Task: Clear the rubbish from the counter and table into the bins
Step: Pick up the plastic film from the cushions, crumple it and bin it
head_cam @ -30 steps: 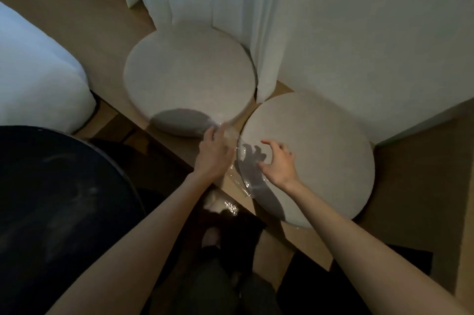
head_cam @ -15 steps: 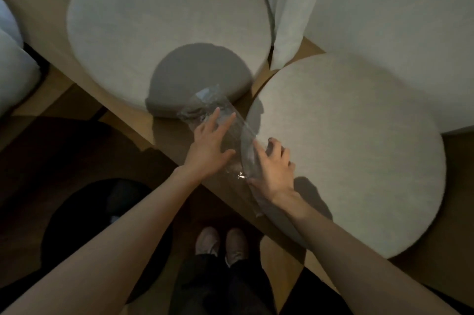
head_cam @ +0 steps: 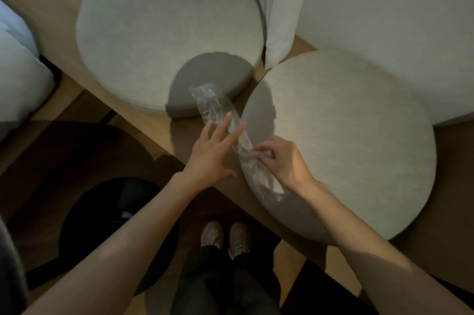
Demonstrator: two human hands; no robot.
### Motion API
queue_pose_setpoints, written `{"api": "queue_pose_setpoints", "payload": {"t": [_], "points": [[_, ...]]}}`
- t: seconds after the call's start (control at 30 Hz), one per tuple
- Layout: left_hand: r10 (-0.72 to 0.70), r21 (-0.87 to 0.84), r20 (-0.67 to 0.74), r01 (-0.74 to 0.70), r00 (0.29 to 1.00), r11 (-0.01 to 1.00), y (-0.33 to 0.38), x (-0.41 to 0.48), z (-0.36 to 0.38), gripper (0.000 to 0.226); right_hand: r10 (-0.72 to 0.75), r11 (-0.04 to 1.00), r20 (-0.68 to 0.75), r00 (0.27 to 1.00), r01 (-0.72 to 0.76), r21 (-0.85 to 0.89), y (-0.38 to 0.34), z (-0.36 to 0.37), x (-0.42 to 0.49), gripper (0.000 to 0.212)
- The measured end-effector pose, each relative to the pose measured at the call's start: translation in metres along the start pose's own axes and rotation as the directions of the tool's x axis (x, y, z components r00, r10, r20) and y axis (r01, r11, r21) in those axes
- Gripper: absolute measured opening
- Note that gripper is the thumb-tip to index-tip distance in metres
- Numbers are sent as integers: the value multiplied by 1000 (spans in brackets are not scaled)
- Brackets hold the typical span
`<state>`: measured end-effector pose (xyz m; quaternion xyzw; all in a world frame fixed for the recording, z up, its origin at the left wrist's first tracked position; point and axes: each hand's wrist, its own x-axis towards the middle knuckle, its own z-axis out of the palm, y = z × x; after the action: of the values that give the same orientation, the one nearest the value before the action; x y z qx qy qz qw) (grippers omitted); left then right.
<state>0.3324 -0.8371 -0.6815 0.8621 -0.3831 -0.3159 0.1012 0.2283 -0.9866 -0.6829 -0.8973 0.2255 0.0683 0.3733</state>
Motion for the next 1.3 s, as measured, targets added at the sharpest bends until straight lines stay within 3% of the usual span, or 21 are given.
{"api": "queue_pose_setpoints", "payload": {"t": [0.13, 0.27, 0.43, 0.5, 0.67, 0.77, 0.83, 0.93, 1.03, 1.17, 1.3], "points": [[29, -37, -100, -33, 995, 999, 25, -28, -7, 73, -39, 996, -46, 998, 43, 81, -17, -32, -34, 16], [9, -258, -186, -58, 983, 964, 49, -58, -12, 40, 0, 986, -176, 984, 29, 166, -33, -39, -72, 14], [-67, -602, -201, -69, 977, 795, 68, -102, -1, 29, 168, 878, -272, 947, -18, 479, -57, -23, -128, 9], [-94, -691, -202, -73, 975, 719, 72, -118, 10, 27, 171, 861, -298, 939, 4, 508, -64, -12, -152, 12], [-142, -784, -131, -15, 981, 620, 80, -161, 32, 10, 313, 810, -251, 916, -119, 574, -77, 22, -207, 39], [-104, -812, -42, 27, 994, 583, 83, -187, 44, 6, 394, 722, -244, 886, -134, 679, -79, 41, -236, 30], [-47, -833, 14, 38, 999, 552, 84, -203, 56, 17, 434, 698, -266, 861, -135, 703, -79, 51, -257, 21], [-29, -889, 51, 59, 998, 455, 87, -224, 81, 21, 503, 699, -345, 792, -138, 702, -74, 68, -286, 16], [-110, -920, 106, 140, 988, 367, 86, -233, 117, 24, 583, 733, -422, 694, -227, 641, -58, 93, -308, 7], [-248, -888, 112, 209, 962, 410, 72, -231, 178, 30, 666, 721, -450, 594, -360, 592, -21, 143, -328, 8], [-272, -812, 62, 207, 960, 546, 45, -210, 250, 39, 735, 674, -457, 501, -470, 570, 31, 203, -334, 9]]}}
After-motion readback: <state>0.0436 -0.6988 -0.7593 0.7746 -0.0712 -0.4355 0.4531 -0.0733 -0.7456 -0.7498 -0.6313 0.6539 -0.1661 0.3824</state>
